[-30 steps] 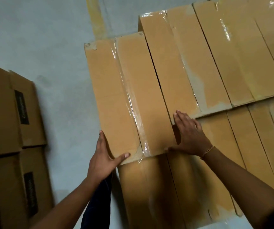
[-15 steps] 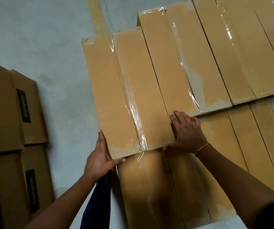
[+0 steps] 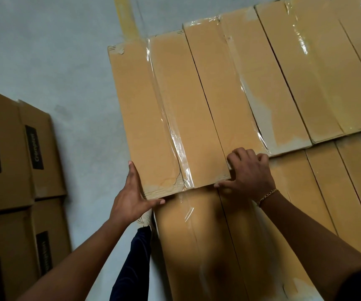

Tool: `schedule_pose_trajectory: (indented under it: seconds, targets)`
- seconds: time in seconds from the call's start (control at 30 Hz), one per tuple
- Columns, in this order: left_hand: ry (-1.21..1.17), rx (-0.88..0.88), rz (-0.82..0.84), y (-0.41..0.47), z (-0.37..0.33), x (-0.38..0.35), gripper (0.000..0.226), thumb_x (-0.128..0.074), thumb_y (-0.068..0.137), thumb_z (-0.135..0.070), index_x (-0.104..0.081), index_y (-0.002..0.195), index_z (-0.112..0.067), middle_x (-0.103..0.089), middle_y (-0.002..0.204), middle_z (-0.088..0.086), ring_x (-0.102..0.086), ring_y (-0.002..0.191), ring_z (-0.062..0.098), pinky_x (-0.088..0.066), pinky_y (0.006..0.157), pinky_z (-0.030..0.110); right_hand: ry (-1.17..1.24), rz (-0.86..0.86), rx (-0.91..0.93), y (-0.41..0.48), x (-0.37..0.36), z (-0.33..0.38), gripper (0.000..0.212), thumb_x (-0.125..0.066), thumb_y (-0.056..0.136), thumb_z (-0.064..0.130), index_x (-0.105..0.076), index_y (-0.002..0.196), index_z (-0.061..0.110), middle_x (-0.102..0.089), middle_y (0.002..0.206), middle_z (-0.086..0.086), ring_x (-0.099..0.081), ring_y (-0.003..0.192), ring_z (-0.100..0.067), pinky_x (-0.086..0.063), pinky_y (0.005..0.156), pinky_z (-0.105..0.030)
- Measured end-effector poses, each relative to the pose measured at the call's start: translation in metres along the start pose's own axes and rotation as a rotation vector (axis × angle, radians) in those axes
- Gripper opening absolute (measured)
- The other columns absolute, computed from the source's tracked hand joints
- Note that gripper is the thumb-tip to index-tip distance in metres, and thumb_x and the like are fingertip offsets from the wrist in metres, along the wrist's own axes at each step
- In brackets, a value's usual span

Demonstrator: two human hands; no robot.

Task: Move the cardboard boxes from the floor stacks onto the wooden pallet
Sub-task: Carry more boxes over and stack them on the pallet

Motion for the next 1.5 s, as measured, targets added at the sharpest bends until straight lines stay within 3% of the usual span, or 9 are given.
schedule_pose_trajectory:
  seconds: [0.1, 0.17, 0.3, 0.43, 0.6, 0.83, 1.27, 1.37, 1.5]
  targets:
    - [0.003, 0.006, 0.004, -0.001, 0.002, -0.002, 0.152, -0.086, 0.061, -0.068, 0.034, 0.150, -0.040, -0.003, 0.171, -0.007, -0.040, 0.145, 0.026, -0.050, 0.100, 0.046, -0.004, 0.012, 0.003, 0.001, -0.001, -0.006, 0.117, -0.041, 0.059, 0.099, -0.047, 0.142, 0.017, -0.050, 0.143, -0.006, -0.052, 0.122, -0.028, -0.040, 0.093, -0.047]
    - [-0.002, 0.006, 0.001, -0.002, 0.004, -0.005, 0.152, -0.085, 0.061, -0.069, 0.036, 0.149, -0.041, -0.005, 0.171, -0.005, -0.041, 0.144, 0.028, -0.052, 0.099, 0.047, -0.021, 0.075, -0.001, 0.003, -0.007, -0.010, 0.134, -0.040, 0.058, 0.101, -0.028, 0.157, 0.012, -0.029, 0.163, -0.010, -0.035, 0.145, -0.029, -0.035, 0.108, -0.054]
    - [0.002, 0.010, -0.009, -0.002, 0.006, -0.007, 0.151, -0.085, 0.062, -0.069, 0.035, 0.150, -0.040, -0.009, 0.171, -0.002, -0.045, 0.141, 0.031, -0.052, 0.097, 0.048, -0.012, 0.220, 0.014, 0.009, -0.021, -0.007, 0.137, -0.030, 0.060, 0.099, -0.008, 0.162, 0.012, -0.004, 0.171, -0.006, -0.007, 0.157, -0.026, -0.019, 0.122, -0.054]
    - [0.005, 0.014, -0.011, 0.002, 0.005, -0.006, 0.150, -0.085, 0.063, -0.068, 0.032, 0.152, -0.037, -0.012, 0.170, 0.000, -0.045, 0.140, 0.032, -0.052, 0.098, 0.049, 0.023, 0.201, 0.003, 0.009, -0.022, -0.005, 0.129, -0.026, 0.063, 0.095, -0.009, 0.163, 0.015, -0.004, 0.171, -0.003, -0.007, 0.157, -0.024, -0.017, 0.123, -0.052]
    - [0.023, 0.007, -0.022, 0.009, 0.003, -0.001, 0.150, -0.085, 0.063, -0.067, 0.029, 0.154, -0.033, -0.012, 0.170, 0.001, -0.042, 0.143, 0.032, -0.050, 0.100, 0.048, 0.032, 0.173, -0.004, 0.012, -0.020, -0.004, 0.117, -0.048, 0.075, 0.087, -0.015, 0.162, 0.016, -0.008, 0.171, 0.000, -0.011, 0.157, -0.022, -0.020, 0.121, -0.052]
    - [0.015, 0.000, -0.031, 0.018, 0.002, 0.005, 0.150, -0.087, 0.063, -0.064, 0.026, 0.156, -0.031, -0.015, 0.170, 0.000, -0.042, 0.143, 0.031, -0.049, 0.100, 0.047, 0.006, 0.134, -0.042, 0.015, -0.019, -0.002, 0.103, -0.051, 0.081, 0.079, -0.026, 0.160, 0.019, -0.018, 0.169, 0.002, -0.020, 0.155, -0.019, -0.019, 0.117, -0.055]
    - [-0.077, 0.006, -0.006, 0.020, 0.007, 0.007, 0.155, -0.085, 0.055, -0.075, 0.029, 0.153, -0.038, -0.014, 0.170, -0.004, -0.035, 0.148, 0.025, -0.046, 0.108, 0.049, 0.001, 0.116, -0.047, 0.014, -0.021, -0.004, 0.107, -0.050, 0.079, 0.083, -0.027, 0.160, 0.016, -0.022, 0.168, -0.001, -0.024, 0.154, -0.022, -0.025, 0.114, -0.058]
    - [-0.185, 0.040, -0.017, 0.019, 0.009, 0.005, 0.138, -0.070, 0.066, -0.086, 0.027, 0.154, -0.042, -0.016, 0.170, -0.010, -0.033, 0.150, 0.021, -0.041, 0.113, 0.050, 0.004, 0.118, -0.029, 0.013, -0.021, -0.007, 0.117, -0.049, 0.076, 0.088, -0.021, 0.160, 0.012, -0.019, 0.169, -0.006, -0.022, 0.154, -0.026, -0.027, 0.115, -0.059]
    - [-0.285, 0.143, -0.033, 0.014, 0.017, -0.002, 0.106, -0.054, 0.088, -0.074, 0.017, 0.159, -0.038, -0.023, 0.167, -0.005, -0.037, 0.148, 0.028, -0.035, 0.115, 0.045, 0.012, 0.133, 0.006, 0.016, -0.024, -0.007, 0.117, -0.039, 0.077, 0.089, -0.018, 0.161, 0.011, -0.016, 0.169, -0.007, -0.018, 0.155, -0.027, -0.027, 0.116, -0.059]
Point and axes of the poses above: each hand's wrist, its own y-axis towards the middle knuckle, its own x-axis out of the back of the hand, z = x × y, the point moved 7 cm from there along y, towards the middle knuckle
